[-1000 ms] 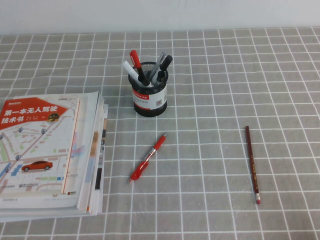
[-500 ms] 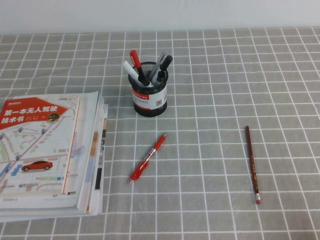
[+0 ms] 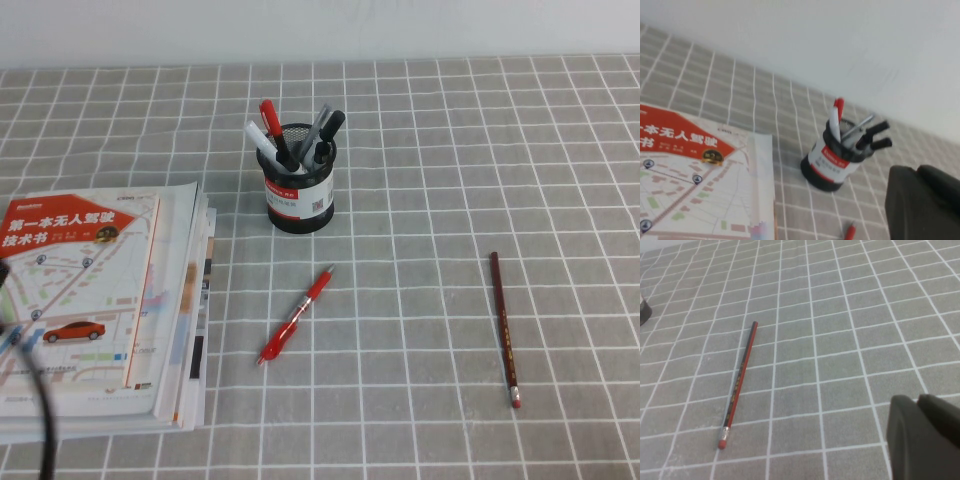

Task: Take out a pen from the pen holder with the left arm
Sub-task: 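Take a marker out of the pen holder and lay it on the table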

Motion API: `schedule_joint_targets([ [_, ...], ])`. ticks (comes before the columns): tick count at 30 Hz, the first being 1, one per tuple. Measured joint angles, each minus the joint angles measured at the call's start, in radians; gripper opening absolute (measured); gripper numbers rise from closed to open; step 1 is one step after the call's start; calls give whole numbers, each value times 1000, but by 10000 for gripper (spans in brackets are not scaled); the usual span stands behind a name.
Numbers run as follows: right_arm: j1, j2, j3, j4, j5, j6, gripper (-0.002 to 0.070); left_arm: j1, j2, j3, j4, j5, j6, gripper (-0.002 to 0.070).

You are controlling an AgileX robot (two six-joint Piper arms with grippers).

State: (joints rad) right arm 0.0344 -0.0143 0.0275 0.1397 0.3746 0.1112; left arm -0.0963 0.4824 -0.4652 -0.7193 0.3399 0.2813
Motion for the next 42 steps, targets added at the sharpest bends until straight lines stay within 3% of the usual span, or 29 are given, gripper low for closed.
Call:
schedule_joint_targets([
  [3, 0, 0, 0, 0, 0, 0, -13, 0, 192, -106, -52, 46, 73, 7],
  [6, 0, 0, 0, 0, 0, 0, -13, 0, 362, -200, -184, 87, 193, 74],
  [11, 0, 0, 0, 0, 0, 0, -13, 0, 626, -317, -527, 185, 497, 316],
  [14, 0, 0, 0, 0, 0, 0, -13, 0, 745, -357, -685, 206, 651, 388],
  [20, 0, 0, 0, 0, 0, 0, -13, 0, 914, -404, -927, 208, 934, 415],
  [25, 0, 0, 0, 0, 0, 0, -13, -45, 1025, -462, -974, 196, 1069, 417],
  [33, 0, 0, 0, 0, 0, 0, -13, -153, 1173, -640, -982, 100, 1119, 403],
  [42, 0, 0, 0, 0, 0, 0, -13, -160, 1302, -762, -990, 47, 1112, 403],
])
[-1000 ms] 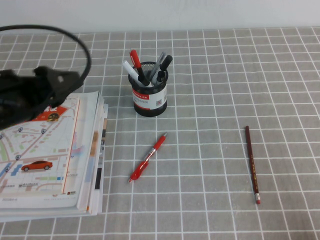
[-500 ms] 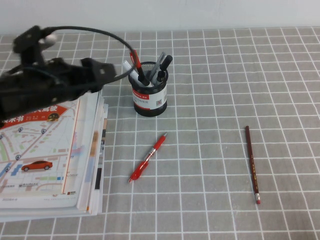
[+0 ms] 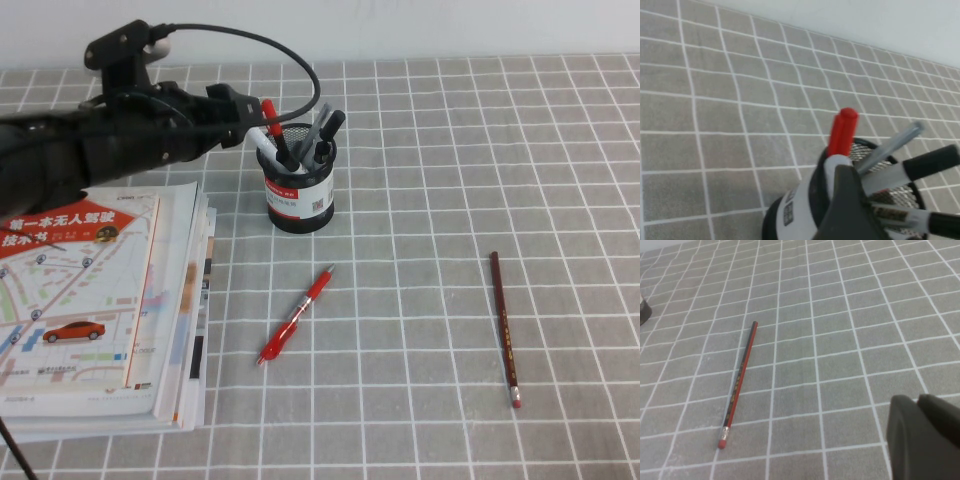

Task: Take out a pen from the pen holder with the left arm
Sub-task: 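Take a marker out of the pen holder and lay it on the table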

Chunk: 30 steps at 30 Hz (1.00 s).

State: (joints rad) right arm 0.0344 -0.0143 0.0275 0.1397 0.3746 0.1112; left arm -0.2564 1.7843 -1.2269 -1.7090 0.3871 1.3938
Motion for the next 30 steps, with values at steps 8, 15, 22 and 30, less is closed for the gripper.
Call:
schedule_joint_targets([
  [8, 0, 0, 0, 0, 0, 0, -13, 0, 69, -29, 0, -7, -7, 402],
  [15, 0, 0, 0, 0, 0, 0, -13, 0, 111, -51, 0, -7, -7, 402],
  [22, 0, 0, 0, 0, 0, 0, -13, -20, 158, -116, 0, -7, -8, 396],
  [30, 0, 0, 0, 0, 0, 0, -13, -29, 172, -127, -5, -40, -15, 181],
])
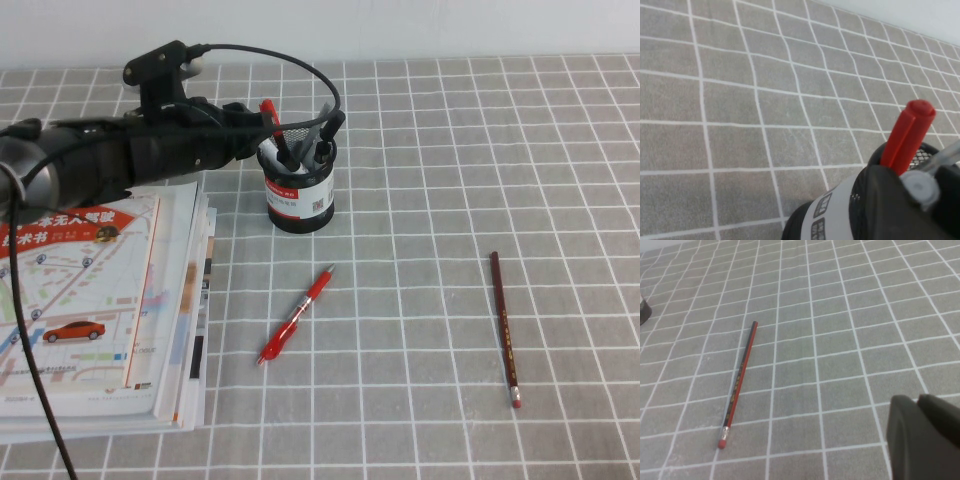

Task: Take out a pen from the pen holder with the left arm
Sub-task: 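Take a marker out of the pen holder and lay it on the table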

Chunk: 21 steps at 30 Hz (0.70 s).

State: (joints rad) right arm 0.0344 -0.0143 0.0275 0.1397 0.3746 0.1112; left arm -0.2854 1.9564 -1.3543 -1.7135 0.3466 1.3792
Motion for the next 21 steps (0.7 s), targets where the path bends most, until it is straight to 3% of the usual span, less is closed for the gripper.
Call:
schedule_joint_targets([
  [3, 0, 0, 0, 0, 0, 0, -13, 0, 4, 0, -7, 2, -5, 104],
  [21, 0, 0, 0, 0, 0, 0, -13, -2, -33, -2, -7, -22, -10, 95],
])
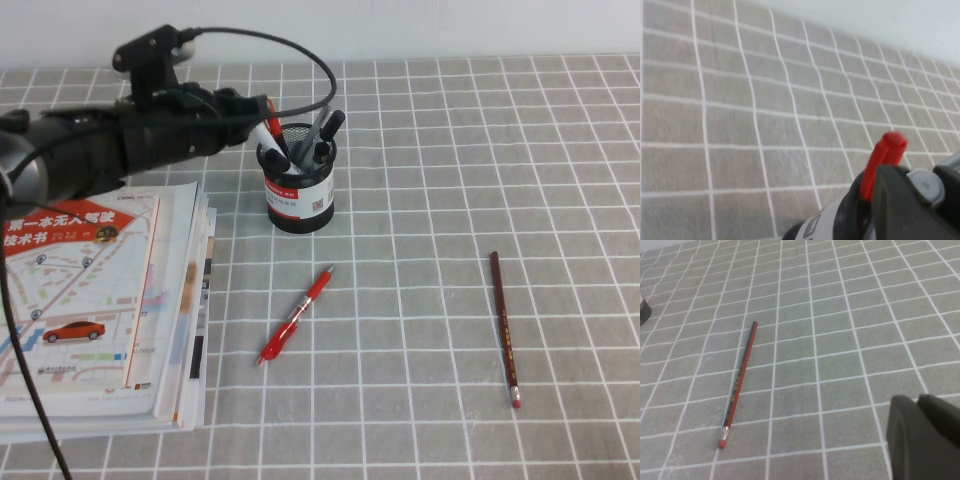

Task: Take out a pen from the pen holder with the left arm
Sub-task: 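Take a marker out of the pen holder and lay it on the table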

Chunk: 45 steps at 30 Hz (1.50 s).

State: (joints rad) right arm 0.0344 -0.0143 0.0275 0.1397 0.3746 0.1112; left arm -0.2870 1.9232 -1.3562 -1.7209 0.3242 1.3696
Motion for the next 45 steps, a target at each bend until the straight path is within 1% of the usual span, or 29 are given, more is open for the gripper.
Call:
schedule_joint_targets([
  [8, 0, 0, 0, 0, 0, 0, -13, 0, -83, 0, 0, -16, 38, 96],
  [20, 0, 0, 0, 0, 0, 0, -13, 0, -217, 0, 4, -53, 45, 95],
  [25, 0, 0, 0, 0, 0, 0, -13, 0, -318, 0, 49, -71, 48, 95],
  [28, 0, 0, 0, 0, 0, 0, -13, 0, -391, 0, 100, -40, 31, 95],
  [29, 0, 0, 0, 0, 0, 0, -13, 0, -414, 0, 133, -26, 11, 95],
  [31, 0, 0, 0, 0, 0, 0, -13, 0, -470, 0, 244, 28, -94, 95],
  [32, 0, 0, 0, 0, 0, 0, -13, 0, -496, 0, 305, 57, -174, 95],
  [33, 0, 0, 0, 0, 0, 0, -13, 0, -515, 0, 372, 100, -243, 95],
  [34, 0, 0, 0, 0, 0, 0, -13, 0, -538, 0, 475, 153, -349, 95],
  [36, 0, 0, 0, 0, 0, 0, -13, 0, -559, 0, 617, 277, -487, 95],
  [38, 0, 0, 0, 0, 0, 0, -13, 0, -563, 0, 730, 395, -581, 95],
  [41, 0, 0, 0, 0, 0, 0, -12, 0, -561, 0, 803, 533, -645, 95],
  [43, 0, 0, 0, 0, 0, 0, -13, -2, -557, 0, 808, 587, -666, 95],
  [45, 0, 0, 0, 0, 0, 0, -12, -20, -547, 0, 810, 606, -688, 95],
])
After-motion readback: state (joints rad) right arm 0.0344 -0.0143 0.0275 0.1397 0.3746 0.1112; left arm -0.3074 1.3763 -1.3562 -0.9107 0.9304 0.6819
